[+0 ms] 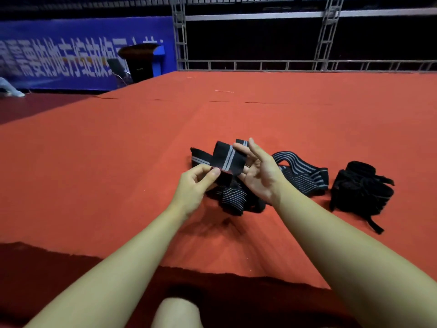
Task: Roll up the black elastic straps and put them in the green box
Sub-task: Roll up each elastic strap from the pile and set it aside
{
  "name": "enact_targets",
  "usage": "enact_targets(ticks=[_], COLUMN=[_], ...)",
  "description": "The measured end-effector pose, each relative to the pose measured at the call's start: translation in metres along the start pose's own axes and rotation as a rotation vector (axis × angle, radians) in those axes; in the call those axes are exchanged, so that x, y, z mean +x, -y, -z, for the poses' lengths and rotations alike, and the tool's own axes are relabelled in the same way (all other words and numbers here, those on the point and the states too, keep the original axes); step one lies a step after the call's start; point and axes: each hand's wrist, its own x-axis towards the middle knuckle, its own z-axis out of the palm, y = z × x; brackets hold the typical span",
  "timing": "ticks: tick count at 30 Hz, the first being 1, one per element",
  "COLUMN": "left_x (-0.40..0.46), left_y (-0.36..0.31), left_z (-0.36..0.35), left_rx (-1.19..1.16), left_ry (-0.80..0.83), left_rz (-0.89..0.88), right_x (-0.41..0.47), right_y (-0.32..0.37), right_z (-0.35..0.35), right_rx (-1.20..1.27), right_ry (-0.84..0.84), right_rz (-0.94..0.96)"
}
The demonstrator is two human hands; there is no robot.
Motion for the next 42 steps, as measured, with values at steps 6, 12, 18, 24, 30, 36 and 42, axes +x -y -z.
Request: enact_targets(ticks=[6,12,18,24,30,36,42], left_x=[0.006,0.009,0.006,0.003,0.002,-0.005,-0.024], left_y=[-0.009,-0.017,-0.027,-0.023,-0.012,0.014,0.052], left_z=[0.01,0.027,0.035,0.04,0.057,0.085,0.112], left_rx=[-0.14,-0.362,-0.322,-0.272,-0.272,-0.154,0.073], left_ry=[-0.305,-0.264,-0.108,-0.089,-0.245,-0.247,-0.466], left_rz=[0.05,0.247,0.272,0.264,0.289,0.335,0.375], right_x=[-0.01,-0.015,-0.021,-0.022,-0.022,-0.044,-0.081], right_y=[0.01,0.007,0.012,0.02,0.034,0.015,-0.028], right_z=[-0.03,-0.051,-0.052,-0.051,-0.035,0.016,0.08], right_rx=[0.041,-0.109,0.221,0.162,-0.061,-0.67,-0.947], right_ry=[0.113,0.051,0.1,0.034,-0.147,-0.492,-0.739], right_rz=[0.091,0.262,0.188,0.26,0.427,0.637,0.53])
